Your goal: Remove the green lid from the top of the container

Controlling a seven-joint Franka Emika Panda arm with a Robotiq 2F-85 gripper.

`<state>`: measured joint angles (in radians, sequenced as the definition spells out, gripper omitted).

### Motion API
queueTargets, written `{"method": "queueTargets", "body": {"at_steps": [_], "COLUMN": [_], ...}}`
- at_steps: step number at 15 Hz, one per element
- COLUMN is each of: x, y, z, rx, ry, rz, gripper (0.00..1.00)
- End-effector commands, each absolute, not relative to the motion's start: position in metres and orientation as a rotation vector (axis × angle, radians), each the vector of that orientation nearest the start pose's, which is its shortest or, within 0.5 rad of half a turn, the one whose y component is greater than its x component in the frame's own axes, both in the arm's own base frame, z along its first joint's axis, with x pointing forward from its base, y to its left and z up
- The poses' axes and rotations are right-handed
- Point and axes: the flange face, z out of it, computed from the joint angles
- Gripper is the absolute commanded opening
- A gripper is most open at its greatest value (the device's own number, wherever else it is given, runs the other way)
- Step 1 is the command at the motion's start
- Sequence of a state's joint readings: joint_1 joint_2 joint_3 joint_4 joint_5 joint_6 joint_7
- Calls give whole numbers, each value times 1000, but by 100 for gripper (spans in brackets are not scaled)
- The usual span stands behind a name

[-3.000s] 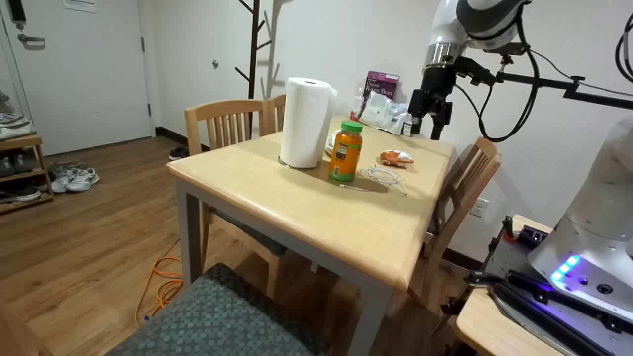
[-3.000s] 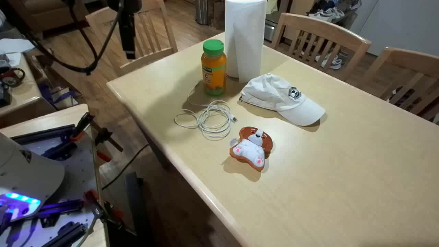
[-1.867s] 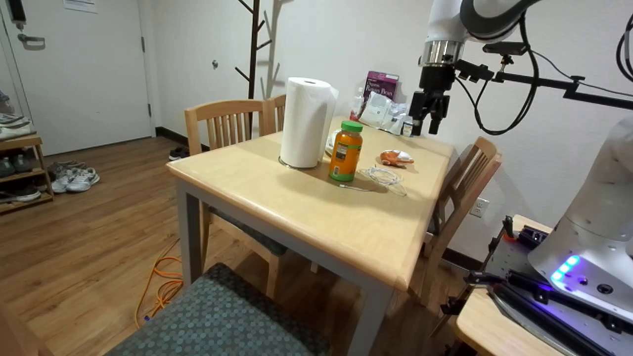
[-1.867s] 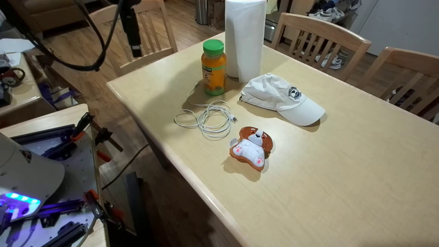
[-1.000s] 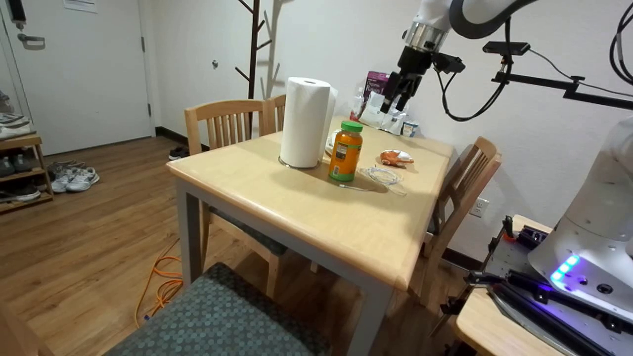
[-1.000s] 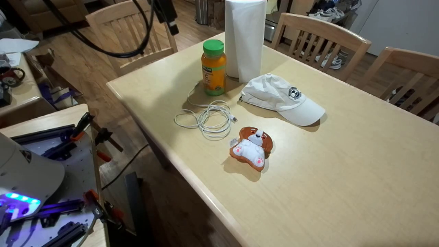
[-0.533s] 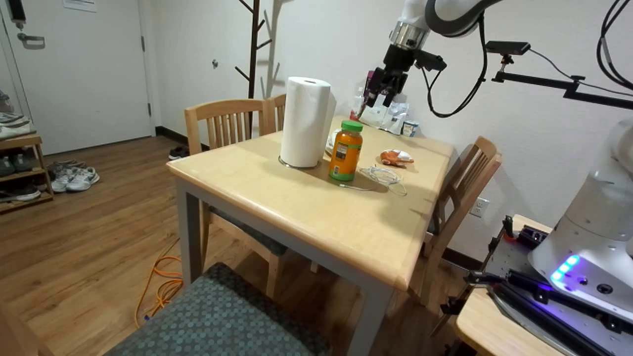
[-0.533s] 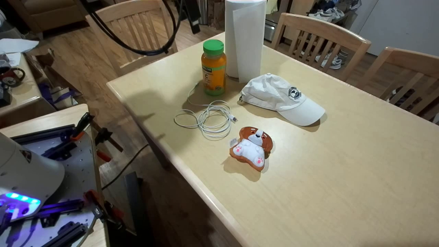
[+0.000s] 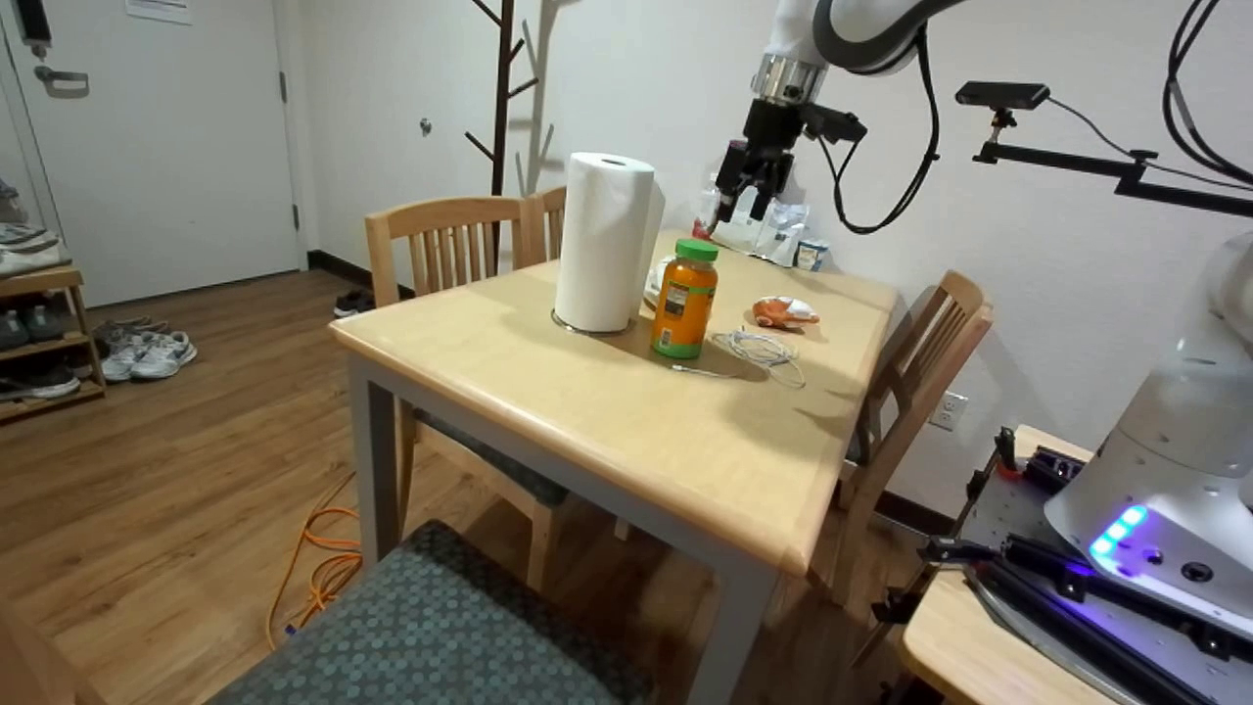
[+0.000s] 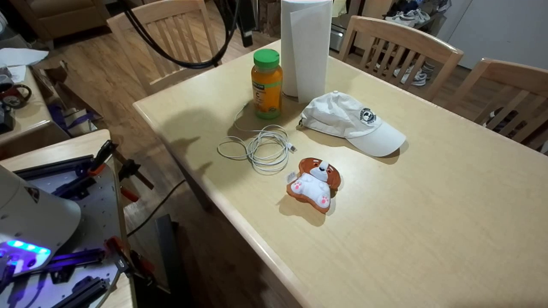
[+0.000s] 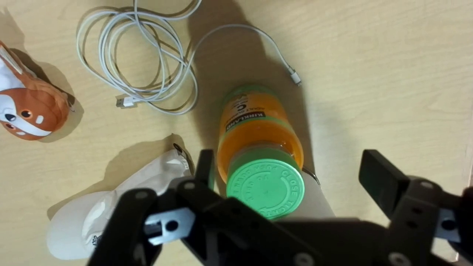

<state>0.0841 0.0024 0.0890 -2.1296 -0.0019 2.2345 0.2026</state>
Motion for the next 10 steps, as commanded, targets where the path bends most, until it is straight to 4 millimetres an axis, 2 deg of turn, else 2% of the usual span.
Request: {"method": "queueTargets", "body": {"at_steps": [1,7,10], "x": [567,579,582], "y": [99,96,93], "z": [405,385,375], "rx": [-3110,-3121,-3144], "ry": [19,-42,-131], "rz": [-91,-84,-104], "gripper": [100,100,100]}}
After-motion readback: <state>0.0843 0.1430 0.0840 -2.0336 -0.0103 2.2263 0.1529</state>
